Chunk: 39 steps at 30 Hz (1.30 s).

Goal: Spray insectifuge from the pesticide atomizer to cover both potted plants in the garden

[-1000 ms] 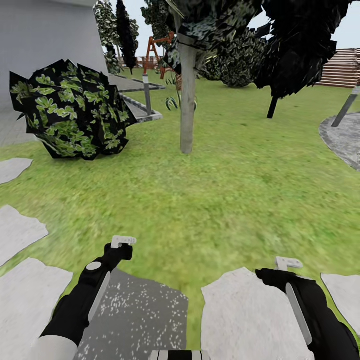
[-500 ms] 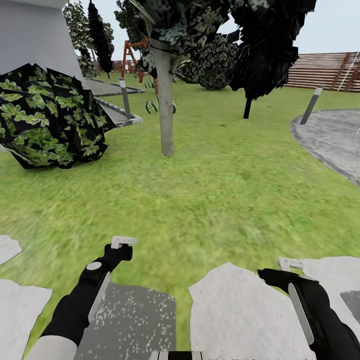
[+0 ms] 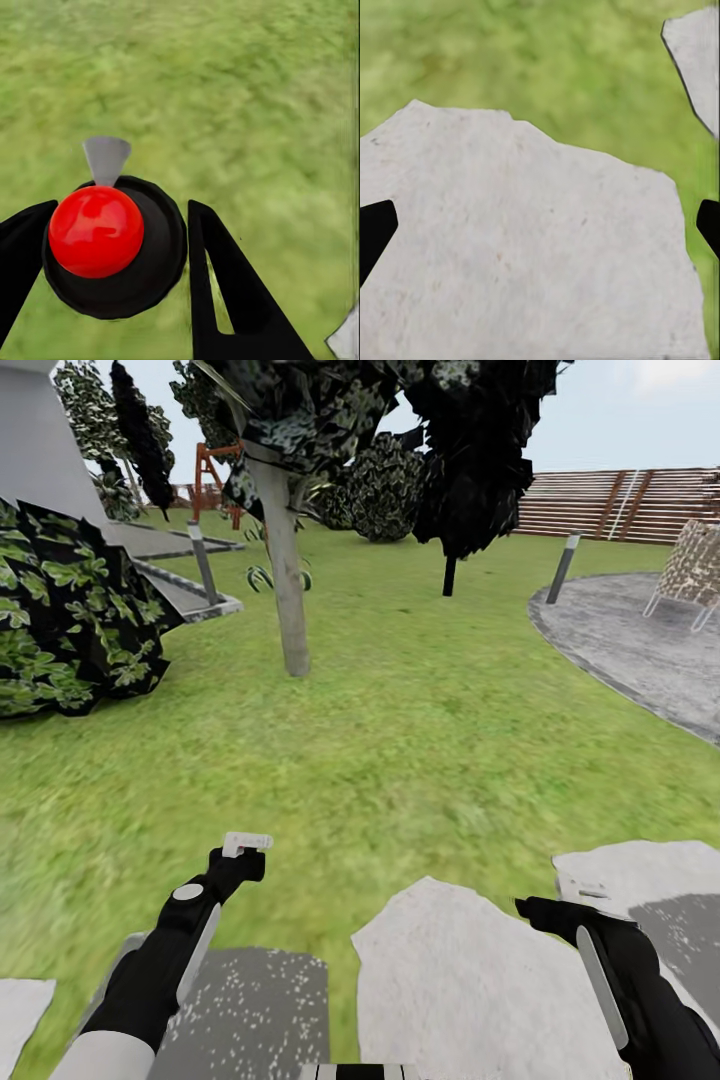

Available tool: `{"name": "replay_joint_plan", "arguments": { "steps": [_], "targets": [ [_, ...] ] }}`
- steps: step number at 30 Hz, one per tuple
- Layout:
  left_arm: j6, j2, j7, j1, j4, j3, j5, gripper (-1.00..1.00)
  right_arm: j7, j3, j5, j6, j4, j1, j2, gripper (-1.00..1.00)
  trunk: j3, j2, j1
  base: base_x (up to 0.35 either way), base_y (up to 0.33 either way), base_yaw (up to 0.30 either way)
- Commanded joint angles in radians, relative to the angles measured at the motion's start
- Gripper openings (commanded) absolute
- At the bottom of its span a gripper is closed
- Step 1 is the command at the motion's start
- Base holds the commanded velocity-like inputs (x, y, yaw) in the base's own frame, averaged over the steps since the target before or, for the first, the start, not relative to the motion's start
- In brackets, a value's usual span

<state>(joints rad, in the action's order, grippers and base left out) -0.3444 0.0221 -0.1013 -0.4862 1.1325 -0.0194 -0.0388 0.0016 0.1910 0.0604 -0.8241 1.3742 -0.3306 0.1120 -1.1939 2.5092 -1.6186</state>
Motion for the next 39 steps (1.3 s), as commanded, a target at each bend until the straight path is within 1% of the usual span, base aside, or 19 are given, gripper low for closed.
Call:
{"name": "replay_joint_plan", "arguments": {
  "steps": [1,23,39],
  "targets": [
    [-0.005,0.0,-0.003,0.0,0.002,-0.001,-0.004,-1.0,0.0,0.001,0.006,-0.004,0.001,-0.001,0.0,1.0,0.0,0.0,0.0,0.0,0.0,-0.257],
    [-0.006,0.0,-0.003,0.0,0.001,-0.002,-0.004,-1.0,0.0,0.001,0.006,-0.004,-0.001,-0.001,-0.002,1.0,0.008,0.0,0.0,0.0,0.0,-0.257],
    [-0.006,-0.001,-0.003,0.0,0.001,-0.002,-0.004,-1.0,0.0,0.001,0.007,-0.004,0.0,-0.001,-0.002,1.0,0.008,0.0,0.0,0.0,0.0,-0.257]
  ]
}}
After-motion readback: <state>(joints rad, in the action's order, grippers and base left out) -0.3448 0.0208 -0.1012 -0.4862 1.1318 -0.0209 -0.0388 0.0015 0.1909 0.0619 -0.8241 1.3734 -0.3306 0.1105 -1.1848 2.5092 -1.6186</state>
